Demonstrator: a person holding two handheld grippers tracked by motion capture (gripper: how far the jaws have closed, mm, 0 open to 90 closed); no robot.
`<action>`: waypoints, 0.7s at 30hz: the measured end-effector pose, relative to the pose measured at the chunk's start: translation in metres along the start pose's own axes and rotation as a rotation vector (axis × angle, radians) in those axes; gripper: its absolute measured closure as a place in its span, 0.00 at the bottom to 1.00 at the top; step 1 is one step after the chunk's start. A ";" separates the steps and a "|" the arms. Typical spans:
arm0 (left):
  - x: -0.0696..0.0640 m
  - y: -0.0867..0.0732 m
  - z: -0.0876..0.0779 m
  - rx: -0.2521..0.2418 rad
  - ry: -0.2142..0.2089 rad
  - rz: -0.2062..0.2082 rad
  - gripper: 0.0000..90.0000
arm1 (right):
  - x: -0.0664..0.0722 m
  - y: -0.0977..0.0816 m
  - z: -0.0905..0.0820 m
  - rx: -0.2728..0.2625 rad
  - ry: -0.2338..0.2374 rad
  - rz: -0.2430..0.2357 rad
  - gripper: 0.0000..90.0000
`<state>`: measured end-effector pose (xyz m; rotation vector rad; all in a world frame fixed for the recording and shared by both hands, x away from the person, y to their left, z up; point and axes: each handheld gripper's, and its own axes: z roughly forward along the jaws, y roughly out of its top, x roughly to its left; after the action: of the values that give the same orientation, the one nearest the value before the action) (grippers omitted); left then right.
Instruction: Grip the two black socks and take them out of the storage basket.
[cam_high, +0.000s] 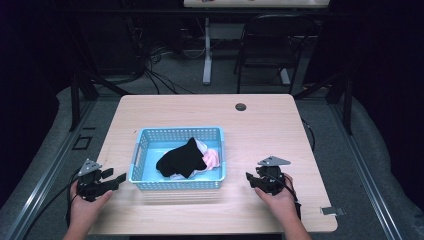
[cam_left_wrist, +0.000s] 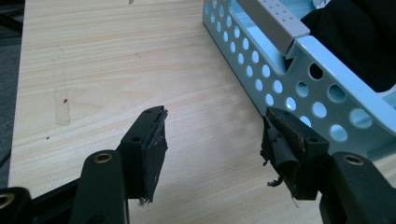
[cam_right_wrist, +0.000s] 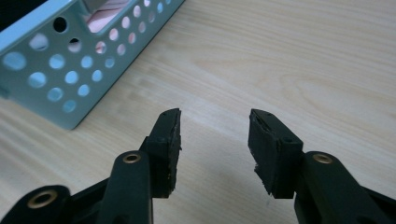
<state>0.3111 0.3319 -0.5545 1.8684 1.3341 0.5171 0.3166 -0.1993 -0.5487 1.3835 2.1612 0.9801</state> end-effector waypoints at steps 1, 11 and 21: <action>0.000 0.000 0.000 0.001 0.000 -0.001 0.44 | 0.001 0.001 0.000 -0.010 -0.019 -0.008 0.58; -0.003 -0.001 0.000 0.026 -0.008 0.027 0.45 | -0.002 0.000 -0.005 -0.024 0.012 0.029 0.59; -0.008 0.003 0.000 0.017 -0.044 0.031 0.47 | 0.015 0.012 -0.013 -0.026 -0.014 -0.026 0.59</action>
<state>0.3100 0.3241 -0.5514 1.9061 1.2856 0.4795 0.3090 -0.1867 -0.5302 1.3429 2.1435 0.9829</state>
